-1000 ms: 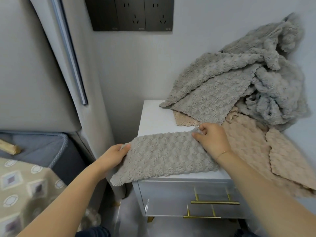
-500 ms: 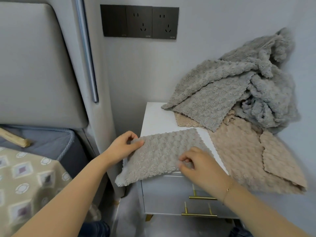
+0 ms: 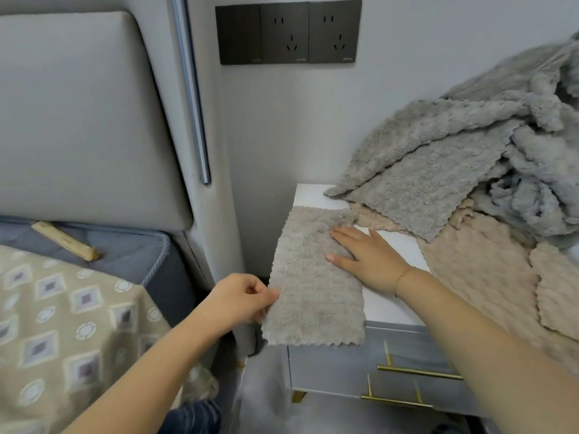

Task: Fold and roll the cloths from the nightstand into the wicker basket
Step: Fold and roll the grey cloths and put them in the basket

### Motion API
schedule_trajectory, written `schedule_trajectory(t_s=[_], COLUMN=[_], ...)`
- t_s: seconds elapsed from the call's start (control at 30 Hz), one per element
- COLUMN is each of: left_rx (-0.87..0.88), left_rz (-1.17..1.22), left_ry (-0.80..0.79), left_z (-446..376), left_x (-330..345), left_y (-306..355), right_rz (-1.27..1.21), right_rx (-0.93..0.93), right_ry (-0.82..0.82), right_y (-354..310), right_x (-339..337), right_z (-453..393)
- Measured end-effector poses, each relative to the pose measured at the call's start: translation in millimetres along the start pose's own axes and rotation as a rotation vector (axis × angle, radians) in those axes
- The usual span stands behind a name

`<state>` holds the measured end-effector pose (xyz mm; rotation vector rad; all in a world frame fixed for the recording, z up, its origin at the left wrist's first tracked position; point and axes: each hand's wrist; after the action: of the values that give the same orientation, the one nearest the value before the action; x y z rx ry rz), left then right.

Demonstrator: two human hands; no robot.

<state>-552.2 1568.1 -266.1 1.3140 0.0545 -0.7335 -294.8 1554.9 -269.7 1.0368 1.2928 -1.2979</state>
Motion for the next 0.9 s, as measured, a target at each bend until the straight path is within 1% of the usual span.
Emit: schedule_trajectory(t_s=[0.07, 0.17, 0.27, 0.33, 0.37, 0.4, 0.47, 0.53, 0.63, 0.7, 0.77, 0.9], left_rx=[-0.016, -0.049, -0.058, -0.066, -0.061, -0.048, -0.022, -0.006, 0.023, 0.051, 0.048, 0.052], left_rz=[0.044, 0.131, 0.159, 0.184, 0.179, 0.165, 0.135, 0.096, 0.097, 0.163, 0.209, 0.243], left_ry=[-0.001, -0.046, -0.059, -0.064, -0.052, -0.027, 0.042, 0.114, 0.205, 0.208, 0.165, 0.120], left_z=[0, 1, 5, 10, 12, 12, 13, 18, 31, 39, 43, 45], left_x=[3, 4, 9, 16, 19, 22, 27, 31, 40, 47, 53, 59], left_y=[4, 8, 10, 13, 13, 13, 10, 5, -6, -14, -20, -20], right_rz=[0.012, 0.046, 0.091, 0.120, 0.142, 0.152, 0.089, 0.013, 0.041, 0.060, 0.086, 0.223], right_rx=[-0.015, -0.019, 0.031, 0.060, 0.056, 0.033, -0.055, -0.146, -0.231, -0.279, -0.316, -0.330], right_ry=[-0.015, -0.034, -0.063, -0.035, 0.010, 0.067, 0.164, 0.221, 0.267, 0.281, 0.289, 0.222], right_y=[4, 6, 15, 18, 17, 16, 9, 0, -8, -11, -12, -1], right_x=[-2, -6, -8, -7, -6, -6, -6, -5, 3, 13, 23, 42], right_z=[-5, -1, 12, 20, 23, 26, 35, 50, 76, 94, 108, 119])
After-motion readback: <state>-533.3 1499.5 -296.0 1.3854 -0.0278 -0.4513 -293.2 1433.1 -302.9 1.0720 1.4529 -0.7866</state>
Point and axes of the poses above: each hand's wrist, its own z-axis away from the middle knuckle, its own x-axis out of the palm, y = z × x, and after that the axes turned 9 degrees about z, right-handed
